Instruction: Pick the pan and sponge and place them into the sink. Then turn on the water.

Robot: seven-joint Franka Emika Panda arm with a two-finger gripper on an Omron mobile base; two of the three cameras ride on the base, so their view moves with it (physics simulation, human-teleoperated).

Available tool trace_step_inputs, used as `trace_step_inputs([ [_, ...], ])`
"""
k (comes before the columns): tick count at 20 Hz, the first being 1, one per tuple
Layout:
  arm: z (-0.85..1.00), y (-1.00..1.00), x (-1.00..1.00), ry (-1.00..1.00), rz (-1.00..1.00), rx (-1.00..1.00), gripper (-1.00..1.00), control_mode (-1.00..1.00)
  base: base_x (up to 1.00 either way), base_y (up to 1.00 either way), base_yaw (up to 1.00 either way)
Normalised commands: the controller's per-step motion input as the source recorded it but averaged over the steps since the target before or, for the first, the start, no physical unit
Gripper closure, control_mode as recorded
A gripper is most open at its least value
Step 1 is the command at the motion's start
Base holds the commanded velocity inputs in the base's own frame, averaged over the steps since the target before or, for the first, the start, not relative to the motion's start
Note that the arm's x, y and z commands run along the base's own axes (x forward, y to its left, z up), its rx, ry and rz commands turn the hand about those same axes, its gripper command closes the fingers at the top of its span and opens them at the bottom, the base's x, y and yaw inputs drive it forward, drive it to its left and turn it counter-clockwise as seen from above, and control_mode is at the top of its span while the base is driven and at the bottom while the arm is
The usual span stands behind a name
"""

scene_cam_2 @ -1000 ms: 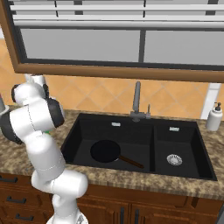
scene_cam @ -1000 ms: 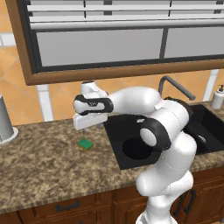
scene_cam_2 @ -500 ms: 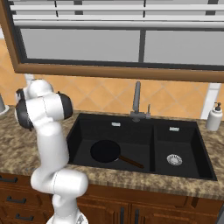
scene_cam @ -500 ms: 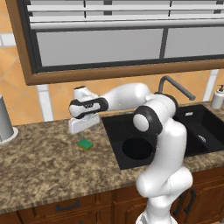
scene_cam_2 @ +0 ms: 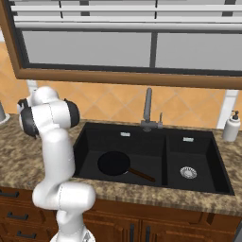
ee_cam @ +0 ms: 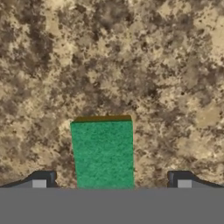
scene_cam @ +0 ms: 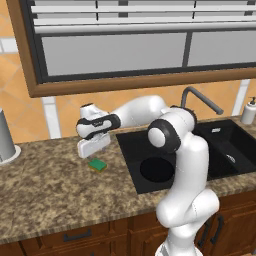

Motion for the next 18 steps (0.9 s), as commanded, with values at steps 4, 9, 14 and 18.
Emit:
trace_step_inputs([
  [4,-0.16,0.0,-0.11,0.0,0.0,0.05,-1.0,-1.0,0.0,0.0,0.0],
  [9,-0.2,0.07,0.0,0.0,0.0,0.01,-1.0,-1.0,0.0,0.0,0.0],
  [14,-0.47,0.0,0.0,-0.01,0.0,0.0,-1.0,-1.0,0.0,0.0,0.0],
  [18,-0.39,0.0,-0.04,0.0,0.0,0.0,-1.0,-1.0,0.0,0.0,0.0],
])
